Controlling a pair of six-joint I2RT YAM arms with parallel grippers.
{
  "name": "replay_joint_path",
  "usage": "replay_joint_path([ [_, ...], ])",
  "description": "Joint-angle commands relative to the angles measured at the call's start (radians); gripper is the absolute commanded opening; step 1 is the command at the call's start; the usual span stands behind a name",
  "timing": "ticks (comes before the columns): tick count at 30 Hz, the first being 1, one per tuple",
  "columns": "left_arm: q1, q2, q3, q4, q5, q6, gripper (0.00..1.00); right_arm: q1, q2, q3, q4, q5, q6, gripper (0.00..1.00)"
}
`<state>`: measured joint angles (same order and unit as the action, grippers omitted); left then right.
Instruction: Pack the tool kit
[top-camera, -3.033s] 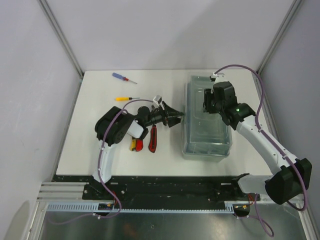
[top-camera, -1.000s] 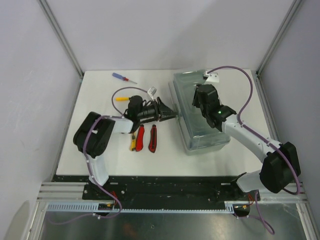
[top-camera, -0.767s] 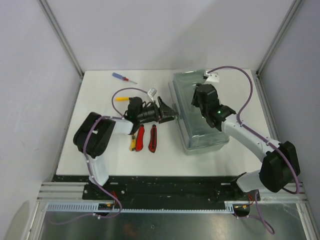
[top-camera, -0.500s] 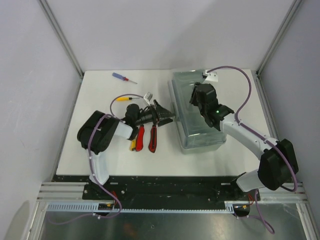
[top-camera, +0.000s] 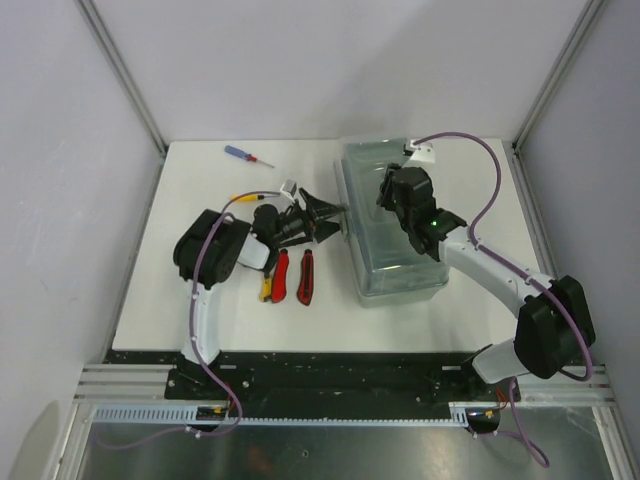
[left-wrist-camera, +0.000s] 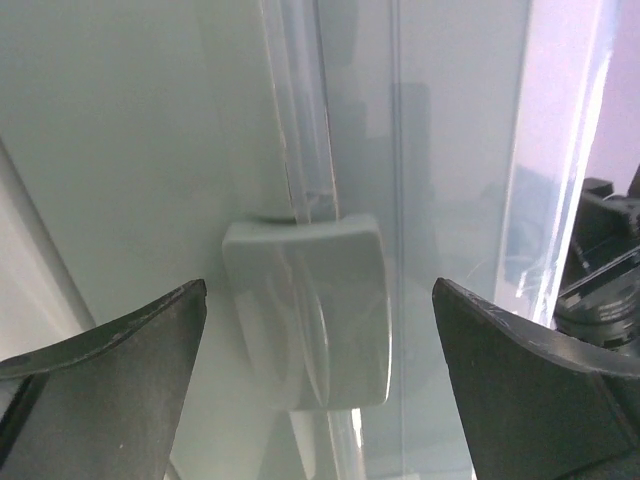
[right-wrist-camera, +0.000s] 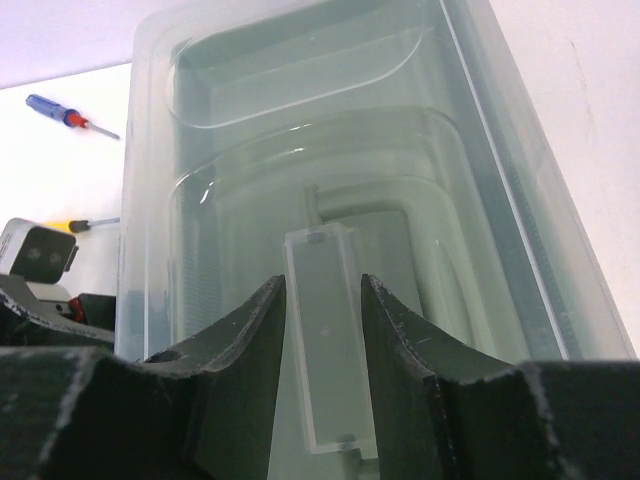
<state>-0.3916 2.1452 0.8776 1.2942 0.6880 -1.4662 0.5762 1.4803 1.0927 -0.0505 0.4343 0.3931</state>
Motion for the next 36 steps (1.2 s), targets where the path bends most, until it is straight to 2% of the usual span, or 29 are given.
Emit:
replay_joint_path([
  [1, 0.000, 0.046, 0.072, 0.235, -0.009, -0.077, 0.98, 0.029, 0.184, -0.180, -0.490, -0.302, 0.085, 0.41],
  [8, -0.012, 0.066, 0.086, 0.304, 0.033, -0.153, 0.85, 0.023, 0.190, -0.183, -0.473, -0.325, 0.070, 0.41],
  [15, -0.024, 0.014, 0.029, 0.309, 0.089, -0.101, 0.74, 0.024, 0.196, -0.183, -0.467, -0.329, 0.064, 0.41],
  [23, -0.025, 0.012, 0.060, 0.307, 0.096, -0.118, 0.39, 0.029, 0.207, -0.183, -0.468, -0.321, 0.062, 0.40],
  [27, -0.024, -0.017, 0.039, 0.293, 0.091, -0.115, 0.28, 0.037, 0.213, -0.183, -0.470, -0.307, 0.065, 0.40],
  [30, -0.024, -0.071, 0.032, 0.198, 0.104, -0.059, 0.24, 0.040, 0.218, -0.183, -0.468, -0.301, 0.065, 0.40],
  [36, -0.023, -0.233, 0.045, -0.171, 0.095, 0.181, 0.20, 0.040, 0.222, -0.183, -0.469, -0.292, 0.066, 0.40],
])
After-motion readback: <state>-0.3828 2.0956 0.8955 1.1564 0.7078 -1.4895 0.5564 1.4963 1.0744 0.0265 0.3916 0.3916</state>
